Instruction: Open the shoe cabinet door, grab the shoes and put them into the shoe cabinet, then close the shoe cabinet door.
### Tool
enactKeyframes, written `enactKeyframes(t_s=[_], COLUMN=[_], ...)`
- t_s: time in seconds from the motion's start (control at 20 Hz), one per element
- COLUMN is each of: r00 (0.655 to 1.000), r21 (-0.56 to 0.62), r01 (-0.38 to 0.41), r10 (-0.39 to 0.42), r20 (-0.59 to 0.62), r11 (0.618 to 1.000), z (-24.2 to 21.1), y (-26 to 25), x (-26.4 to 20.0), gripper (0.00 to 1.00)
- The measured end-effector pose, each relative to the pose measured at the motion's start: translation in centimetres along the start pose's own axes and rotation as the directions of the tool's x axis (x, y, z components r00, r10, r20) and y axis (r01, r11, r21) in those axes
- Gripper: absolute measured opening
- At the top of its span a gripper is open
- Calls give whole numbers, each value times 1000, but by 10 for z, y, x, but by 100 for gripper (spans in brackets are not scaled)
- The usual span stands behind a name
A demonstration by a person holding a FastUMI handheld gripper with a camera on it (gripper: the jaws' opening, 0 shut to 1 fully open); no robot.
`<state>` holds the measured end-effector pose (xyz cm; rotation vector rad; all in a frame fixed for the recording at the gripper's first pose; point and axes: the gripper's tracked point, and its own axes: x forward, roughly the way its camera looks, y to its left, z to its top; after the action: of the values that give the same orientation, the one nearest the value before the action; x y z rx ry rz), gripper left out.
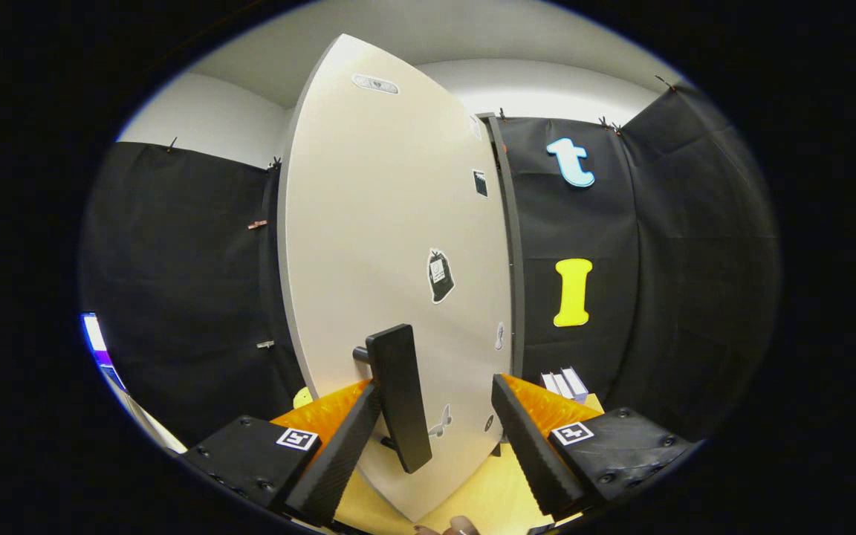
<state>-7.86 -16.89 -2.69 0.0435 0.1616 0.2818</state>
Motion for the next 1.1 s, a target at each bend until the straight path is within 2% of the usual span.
enactKeyframes(t_s=[0.6, 0.9, 1.1], r00=[998, 1000, 999], r21=[-3, 8, -4], r01=[47, 8, -22], r10=[-47, -8, 23], r20=[39, 23, 42], r11=[999, 1000, 1000], z=[-8, -18, -13], y=[80, 114, 133], x=[78, 126, 137], gripper=[98, 100, 100])
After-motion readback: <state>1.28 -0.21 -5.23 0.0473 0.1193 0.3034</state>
